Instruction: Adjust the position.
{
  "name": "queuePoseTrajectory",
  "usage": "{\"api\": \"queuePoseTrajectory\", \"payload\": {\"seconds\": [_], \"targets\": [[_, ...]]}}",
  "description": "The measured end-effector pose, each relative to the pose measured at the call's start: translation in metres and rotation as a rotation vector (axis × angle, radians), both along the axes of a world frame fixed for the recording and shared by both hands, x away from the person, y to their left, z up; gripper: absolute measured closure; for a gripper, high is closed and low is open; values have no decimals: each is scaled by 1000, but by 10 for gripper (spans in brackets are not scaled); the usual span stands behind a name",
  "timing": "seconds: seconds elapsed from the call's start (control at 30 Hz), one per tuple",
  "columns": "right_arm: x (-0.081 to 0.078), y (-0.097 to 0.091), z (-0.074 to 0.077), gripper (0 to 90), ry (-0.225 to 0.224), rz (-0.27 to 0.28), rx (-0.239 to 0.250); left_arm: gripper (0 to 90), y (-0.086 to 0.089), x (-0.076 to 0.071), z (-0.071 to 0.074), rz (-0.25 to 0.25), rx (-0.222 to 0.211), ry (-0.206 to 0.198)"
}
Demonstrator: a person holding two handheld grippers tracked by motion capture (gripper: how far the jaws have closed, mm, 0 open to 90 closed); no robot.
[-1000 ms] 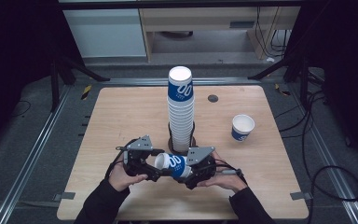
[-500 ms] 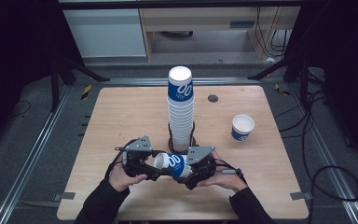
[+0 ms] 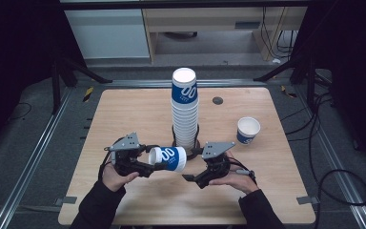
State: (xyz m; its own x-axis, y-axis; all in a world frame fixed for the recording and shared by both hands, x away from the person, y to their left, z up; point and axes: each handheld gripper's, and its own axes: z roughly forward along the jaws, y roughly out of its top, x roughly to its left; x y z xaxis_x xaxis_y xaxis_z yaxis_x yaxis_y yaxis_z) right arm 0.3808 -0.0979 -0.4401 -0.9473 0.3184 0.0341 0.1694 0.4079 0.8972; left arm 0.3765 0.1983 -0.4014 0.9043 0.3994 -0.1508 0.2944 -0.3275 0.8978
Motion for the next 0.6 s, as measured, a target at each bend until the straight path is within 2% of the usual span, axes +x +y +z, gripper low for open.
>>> {"api": "queuePoseTrajectory", "payload": {"seconds": [0.17,0.3,0.6], "targets": [[1,-2,0,64,25,12,40,266,-4,-4,1,-18,-14,-20],[1,-2,0,64,47,37,79,266,-10,-8,2,-54,-29,-24],[-2,3,-1,62,73,113,98,266,-22,-16,2,-124,-23,-28]]}}
